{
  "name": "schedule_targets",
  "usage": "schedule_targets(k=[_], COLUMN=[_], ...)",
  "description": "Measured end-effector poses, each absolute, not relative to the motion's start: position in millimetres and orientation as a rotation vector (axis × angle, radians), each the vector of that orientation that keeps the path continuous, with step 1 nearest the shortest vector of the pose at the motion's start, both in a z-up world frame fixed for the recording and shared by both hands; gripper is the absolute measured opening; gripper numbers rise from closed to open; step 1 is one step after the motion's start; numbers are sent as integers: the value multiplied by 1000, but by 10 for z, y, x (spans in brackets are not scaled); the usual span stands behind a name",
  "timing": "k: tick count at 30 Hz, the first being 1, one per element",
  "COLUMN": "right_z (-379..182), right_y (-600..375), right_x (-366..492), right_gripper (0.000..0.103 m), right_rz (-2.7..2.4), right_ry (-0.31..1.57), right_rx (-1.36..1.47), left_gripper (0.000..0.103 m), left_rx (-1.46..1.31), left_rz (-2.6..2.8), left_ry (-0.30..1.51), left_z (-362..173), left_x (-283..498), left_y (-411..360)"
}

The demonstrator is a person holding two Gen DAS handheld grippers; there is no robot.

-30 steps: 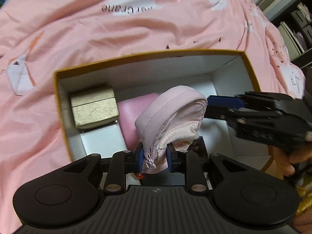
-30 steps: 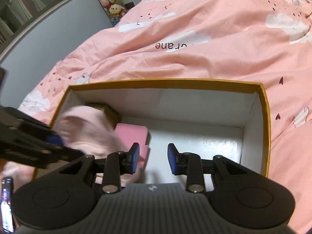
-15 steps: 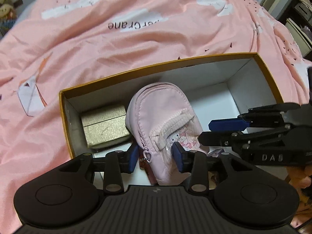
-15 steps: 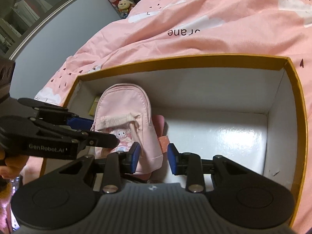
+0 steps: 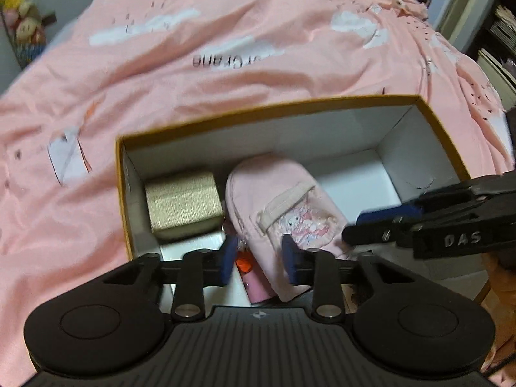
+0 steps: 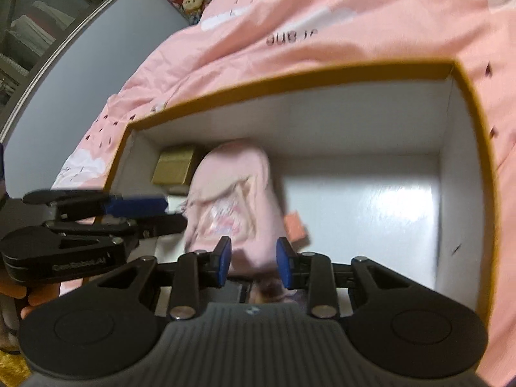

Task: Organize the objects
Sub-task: 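Lower the pink backpack and pink pouch into the box and open both tools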

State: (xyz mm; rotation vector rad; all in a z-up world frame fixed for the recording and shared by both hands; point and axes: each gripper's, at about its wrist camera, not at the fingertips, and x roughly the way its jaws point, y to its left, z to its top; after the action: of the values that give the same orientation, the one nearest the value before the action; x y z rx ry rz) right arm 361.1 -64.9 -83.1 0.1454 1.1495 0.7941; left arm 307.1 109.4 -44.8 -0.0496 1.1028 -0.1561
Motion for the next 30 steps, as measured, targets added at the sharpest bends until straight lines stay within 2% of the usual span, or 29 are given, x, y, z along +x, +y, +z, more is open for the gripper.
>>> schedule_targets(k=[2, 9, 13, 20, 27, 30], right_z=[-807, -930, -1003, -1017, -1034, -964], right_y=[-653, -638, -616, -534, -464, -447], right_x=[3637, 3751, 3732, 3700, 3687, 3644], right_gripper=[34, 36, 26, 20, 21, 25], right_rz=[791, 767, 780, 765, 764, 779], right_ry=[1125, 1153, 1204, 1255, 1231, 1202], right_rx=[150, 210, 266, 289, 244, 204], left_gripper=[27, 24, 19, 18, 18, 19], left_rx=[-51, -53, -13, 2, 57, 40], left_rz=[-150, -126, -94, -105, -91, -87], left_ry=[1111, 1096, 1077, 1083, 1087, 1076], left_z=[-522, -561, -511, -489, -585, -538], left_x=[3081, 3062, 3066, 3062, 3073, 3041], left_y=[1094, 1072, 1077, 1088, 998, 1022])
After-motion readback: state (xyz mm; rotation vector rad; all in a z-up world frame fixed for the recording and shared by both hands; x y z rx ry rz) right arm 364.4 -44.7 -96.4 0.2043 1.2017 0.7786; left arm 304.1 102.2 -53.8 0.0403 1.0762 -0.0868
